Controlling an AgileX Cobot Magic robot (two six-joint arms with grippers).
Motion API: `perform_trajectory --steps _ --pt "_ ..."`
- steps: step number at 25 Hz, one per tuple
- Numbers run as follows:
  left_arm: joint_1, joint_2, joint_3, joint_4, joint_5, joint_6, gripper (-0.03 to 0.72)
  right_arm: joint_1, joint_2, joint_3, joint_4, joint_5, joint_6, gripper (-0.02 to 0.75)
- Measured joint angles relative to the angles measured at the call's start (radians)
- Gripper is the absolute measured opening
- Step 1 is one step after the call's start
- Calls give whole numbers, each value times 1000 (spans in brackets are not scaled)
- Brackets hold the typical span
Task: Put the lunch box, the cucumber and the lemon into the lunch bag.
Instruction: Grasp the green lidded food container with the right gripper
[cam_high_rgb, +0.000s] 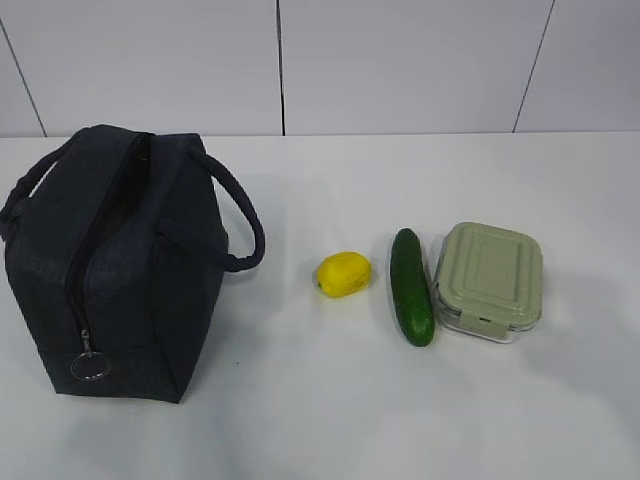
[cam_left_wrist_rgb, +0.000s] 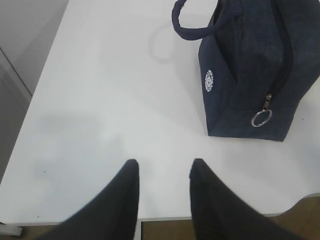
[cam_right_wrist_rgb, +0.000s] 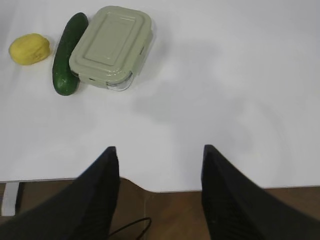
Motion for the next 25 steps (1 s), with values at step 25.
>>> perform_trajectory --steps 25 --pt "0 0 0 0 0 0 246 0 748 -182 406 -239 -203 405"
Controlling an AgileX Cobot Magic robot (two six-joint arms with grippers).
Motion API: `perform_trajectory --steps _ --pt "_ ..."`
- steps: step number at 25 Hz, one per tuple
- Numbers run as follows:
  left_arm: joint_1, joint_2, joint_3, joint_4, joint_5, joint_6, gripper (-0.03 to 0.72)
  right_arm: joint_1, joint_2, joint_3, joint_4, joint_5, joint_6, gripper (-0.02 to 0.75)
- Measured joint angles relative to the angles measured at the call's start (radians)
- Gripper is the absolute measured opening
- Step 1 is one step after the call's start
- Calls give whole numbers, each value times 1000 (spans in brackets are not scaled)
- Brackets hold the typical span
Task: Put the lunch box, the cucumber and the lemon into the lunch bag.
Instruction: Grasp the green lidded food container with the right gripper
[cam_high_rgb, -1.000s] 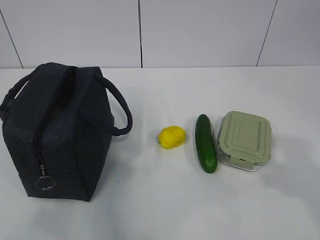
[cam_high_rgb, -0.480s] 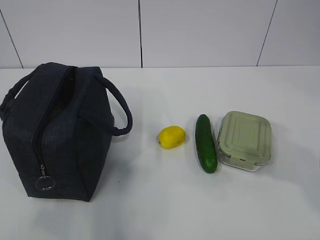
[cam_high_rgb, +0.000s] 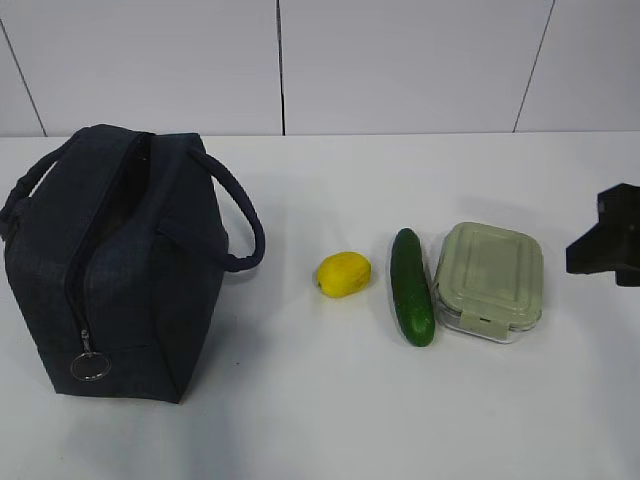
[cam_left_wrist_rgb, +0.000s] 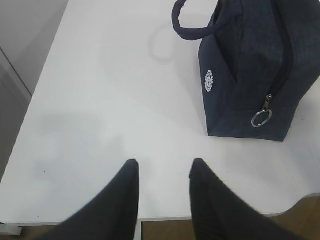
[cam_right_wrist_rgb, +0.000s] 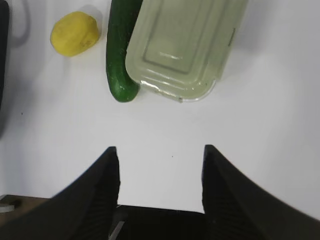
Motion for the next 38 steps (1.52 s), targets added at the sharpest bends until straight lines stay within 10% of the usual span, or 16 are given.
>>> perform_trajectory --steps 9,19,38 --pt "0 0 0 0 0 0 246 -20 186 -100 207 29 -138 405" --pt "0 0 0 0 0 0 246 -259 309 -108 556 275 -514 405" --pt "0 0 0 0 0 0 246 -488 590 -108 762 409 -872 405"
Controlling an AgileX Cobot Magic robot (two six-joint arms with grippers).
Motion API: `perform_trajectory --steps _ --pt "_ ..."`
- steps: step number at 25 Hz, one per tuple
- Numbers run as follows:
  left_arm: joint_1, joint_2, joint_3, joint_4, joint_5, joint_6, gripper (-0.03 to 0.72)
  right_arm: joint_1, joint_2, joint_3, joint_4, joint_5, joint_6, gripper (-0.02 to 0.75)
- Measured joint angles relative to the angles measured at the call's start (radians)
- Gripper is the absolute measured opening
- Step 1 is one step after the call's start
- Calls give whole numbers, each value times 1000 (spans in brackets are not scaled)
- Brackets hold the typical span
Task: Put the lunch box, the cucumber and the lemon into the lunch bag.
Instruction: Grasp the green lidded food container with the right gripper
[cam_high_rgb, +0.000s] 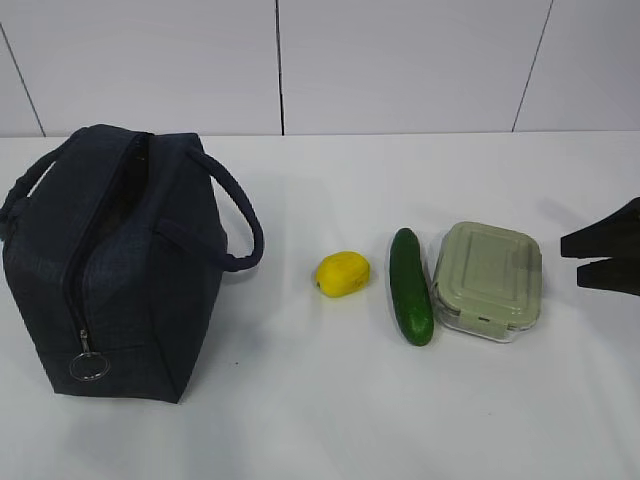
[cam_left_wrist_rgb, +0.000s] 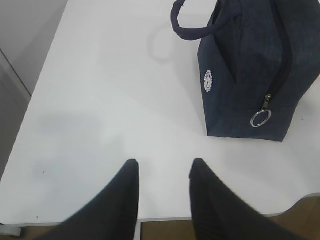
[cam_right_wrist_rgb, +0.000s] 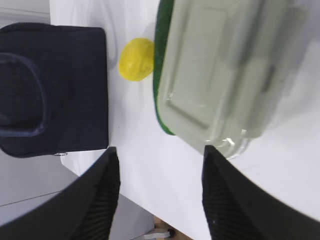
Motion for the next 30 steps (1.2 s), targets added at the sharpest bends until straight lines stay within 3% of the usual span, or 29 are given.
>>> perform_trajectory --steps 4,20,30 --pt "0 0 0 0 0 0 246 -40 34 -4 17 0 -14 405" --pt "0 0 0 0 0 0 246 -45 75 -6 28 -52 -43 405" --pt "0 0 0 0 0 0 246 -45 124 -6 44 -77 -26 459"
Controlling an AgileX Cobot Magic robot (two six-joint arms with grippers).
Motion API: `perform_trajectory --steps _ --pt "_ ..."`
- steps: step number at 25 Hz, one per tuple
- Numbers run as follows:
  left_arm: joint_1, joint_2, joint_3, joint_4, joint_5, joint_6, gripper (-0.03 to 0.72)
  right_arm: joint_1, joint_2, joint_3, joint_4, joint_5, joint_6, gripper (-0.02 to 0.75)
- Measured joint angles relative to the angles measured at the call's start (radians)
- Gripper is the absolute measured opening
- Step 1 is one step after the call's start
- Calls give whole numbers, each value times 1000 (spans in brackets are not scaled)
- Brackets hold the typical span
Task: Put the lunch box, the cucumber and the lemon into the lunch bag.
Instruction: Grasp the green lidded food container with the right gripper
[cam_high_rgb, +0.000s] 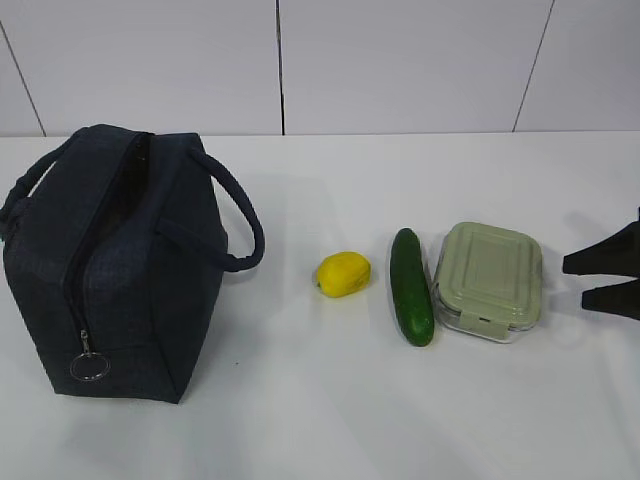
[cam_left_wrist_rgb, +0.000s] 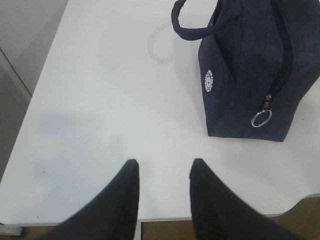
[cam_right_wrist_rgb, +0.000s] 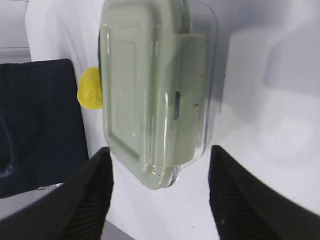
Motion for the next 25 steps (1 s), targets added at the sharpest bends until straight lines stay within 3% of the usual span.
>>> perform_trajectory --steps 11,25 --pt "0 0 0 0 0 0 246 16 114 -10 85 34 -97 463" --pt "0 0 0 0 0 0 246 57 166 -63 102 4 -159 463"
